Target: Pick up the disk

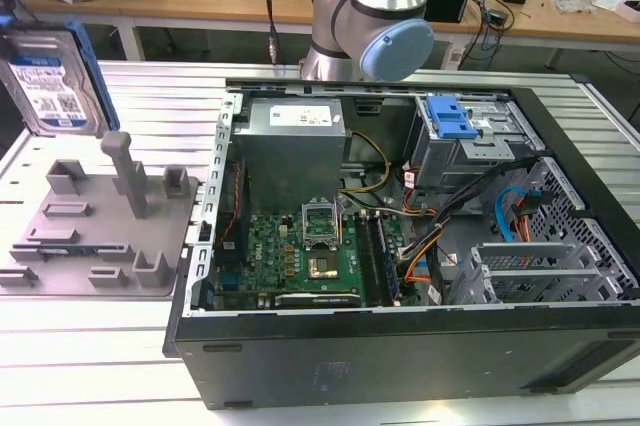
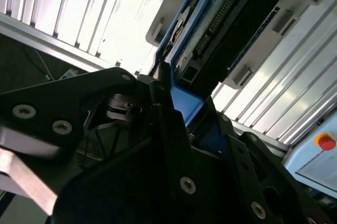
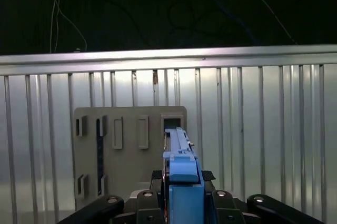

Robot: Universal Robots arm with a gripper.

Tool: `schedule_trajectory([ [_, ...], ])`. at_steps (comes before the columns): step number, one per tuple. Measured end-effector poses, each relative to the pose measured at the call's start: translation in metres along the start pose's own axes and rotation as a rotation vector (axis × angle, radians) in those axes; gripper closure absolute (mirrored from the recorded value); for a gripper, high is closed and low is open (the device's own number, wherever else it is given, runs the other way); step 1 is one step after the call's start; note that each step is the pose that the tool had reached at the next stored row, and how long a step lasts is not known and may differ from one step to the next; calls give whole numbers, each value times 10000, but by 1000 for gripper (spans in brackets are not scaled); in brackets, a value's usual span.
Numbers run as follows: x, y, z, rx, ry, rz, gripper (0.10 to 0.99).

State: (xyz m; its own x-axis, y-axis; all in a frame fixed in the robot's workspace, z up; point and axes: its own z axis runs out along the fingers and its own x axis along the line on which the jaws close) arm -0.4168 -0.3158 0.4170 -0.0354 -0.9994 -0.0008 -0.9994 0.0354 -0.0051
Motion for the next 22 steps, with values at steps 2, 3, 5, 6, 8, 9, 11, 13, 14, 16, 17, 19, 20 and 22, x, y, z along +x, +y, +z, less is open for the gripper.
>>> schedule_trajectory([
  [2,1,-1,-146,-2,-7,-8,718],
  [3,1,-1,-205,-2,-9,-12,718],
  [5,2,-1,-305,-1,-14,-19,718],
  [6,2,-2,-350,-1,-16,-22,718],
  [8,3,-2,-456,-1,-21,-32,718],
  [9,3,-2,-508,-1,-24,-36,718],
  [11,5,-3,-610,-2,-30,-46,718],
  [13,7,-4,-704,-4,-38,-54,718],
  [14,7,-4,-721,-2,-42,-57,718],
  [16,7,-4,-720,-2,-43,-58,718],
  [17,6,-4,-720,-2,-44,-59,718],
  [19,7,-4,-720,-2,-43,-60,718],
  [20,7,-4,-720,-2,-43,-61,718],
  [22,7,-4,-720,-2,-43,-61,718],
])
